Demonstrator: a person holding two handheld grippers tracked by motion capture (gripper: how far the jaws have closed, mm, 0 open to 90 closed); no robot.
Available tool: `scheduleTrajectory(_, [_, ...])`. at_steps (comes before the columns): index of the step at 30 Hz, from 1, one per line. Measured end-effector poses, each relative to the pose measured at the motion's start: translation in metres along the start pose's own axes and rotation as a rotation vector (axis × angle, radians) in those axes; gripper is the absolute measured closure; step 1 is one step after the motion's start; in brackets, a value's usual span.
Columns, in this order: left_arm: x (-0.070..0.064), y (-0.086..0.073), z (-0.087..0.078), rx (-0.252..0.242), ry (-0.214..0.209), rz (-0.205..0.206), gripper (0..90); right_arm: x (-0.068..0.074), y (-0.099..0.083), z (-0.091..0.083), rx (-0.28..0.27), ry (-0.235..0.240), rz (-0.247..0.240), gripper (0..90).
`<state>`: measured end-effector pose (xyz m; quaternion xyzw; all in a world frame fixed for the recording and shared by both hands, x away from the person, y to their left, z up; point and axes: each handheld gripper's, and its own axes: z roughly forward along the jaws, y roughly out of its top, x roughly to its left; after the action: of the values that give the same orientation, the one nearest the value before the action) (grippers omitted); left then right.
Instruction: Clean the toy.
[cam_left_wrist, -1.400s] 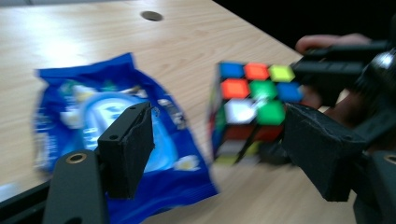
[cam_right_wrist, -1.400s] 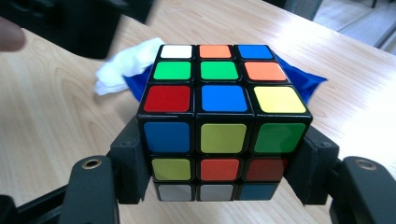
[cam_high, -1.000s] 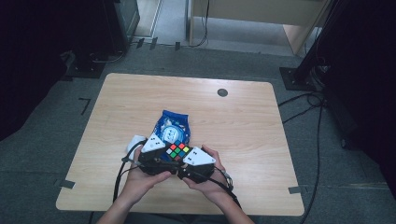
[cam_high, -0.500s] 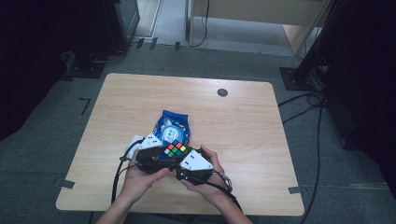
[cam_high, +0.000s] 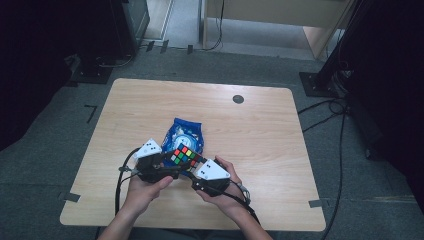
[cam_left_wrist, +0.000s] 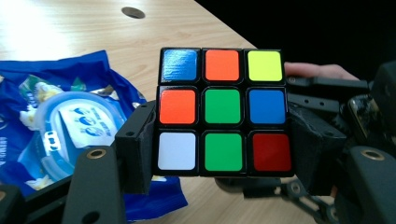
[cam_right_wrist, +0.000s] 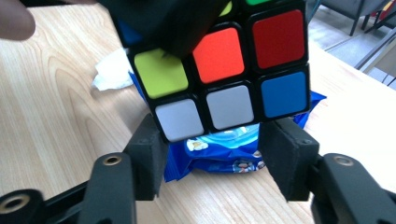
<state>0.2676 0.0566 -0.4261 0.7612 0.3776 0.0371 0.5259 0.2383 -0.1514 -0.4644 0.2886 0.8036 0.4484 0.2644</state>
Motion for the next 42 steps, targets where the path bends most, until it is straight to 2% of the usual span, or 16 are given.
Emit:
scheduleTrajectory(2, [0.000, -0.001, 0.000, 0.001, 0.000, 0.009, 34.1, -0.002, 0.001, -0.003, -0.022, -0.003, 0.006, 48.9])
scheduleTrajectory(4, [0.000, -0.001, 0.000, 0.005, -0.001, 0.015, 34.1, -0.001, 0.002, -0.005, -0.040, -0.013, -0.027, 51.3])
scheduleTrajectory(6, [0.000, -0.002, 0.000, 0.008, -0.004, 0.019, 34.1, 0.002, 0.001, -0.006, -0.040, -0.031, -0.061, 52.2])
scheduleTrajectory(10, [0.000, -0.002, 0.001, 0.001, -0.009, 0.009, 34.0, 0.003, 0.000, -0.007, -0.043, -0.049, -0.093, 52.7])
scheduleTrajectory(17, [-0.001, -0.002, 0.001, -0.008, -0.007, 0.008, 33.2, 0.005, 0.001, -0.009, -0.060, -0.067, -0.121, 52.8])
scheduleTrajectory(20, [-0.001, -0.003, 0.001, -0.006, -0.004, 0.010, 32.7, 0.008, 0.002, -0.009, -0.055, -0.088, -0.158, 52.8])
scheduleTrajectory(27, [0.000, -0.003, 0.001, -0.013, -0.006, 0.016, 32.7, 0.013, 0.003, -0.009, -0.061, -0.091, -0.186, 52.8])
scheduleTrajectory(29, [-0.001, -0.003, -0.002, -0.031, -0.006, 0.034, 33.3, 0.014, 0.003, -0.010, -0.065, -0.087, -0.181, 52.9])
scheduleTrajectory(31, [-0.001, -0.002, -0.007, -0.045, 0.024, 0.053, 33.9, 0.013, 0.004, -0.010, -0.076, -0.075, -0.166, 54.5])
scheduleTrajectory(33, [0.004, 0.001, -0.013, -0.062, 0.031, 0.044, 34.0, 0.014, 0.007, -0.009, -0.095, -0.047, -0.129, 53.7])
scheduleTrajectory(37, [0.022, 0.004, -0.034, -0.098, 0.064, 0.023, 34.0, 0.018, 0.010, 0.000, -0.082, -0.023, -0.060, 53.2])
scheduleTrajectory(39, [0.030, 0.004, -0.043, -0.115, 0.078, 0.017, 34.0, 0.022, 0.011, 0.007, -0.072, 0.003, -0.033, 53.2])
scheduleTrajectory(42, [0.042, 0.003, -0.055, -0.126, 0.109, 0.033, 34.0, 0.031, 0.014, 0.023, -0.050, 0.058, 0.003, 51.5])
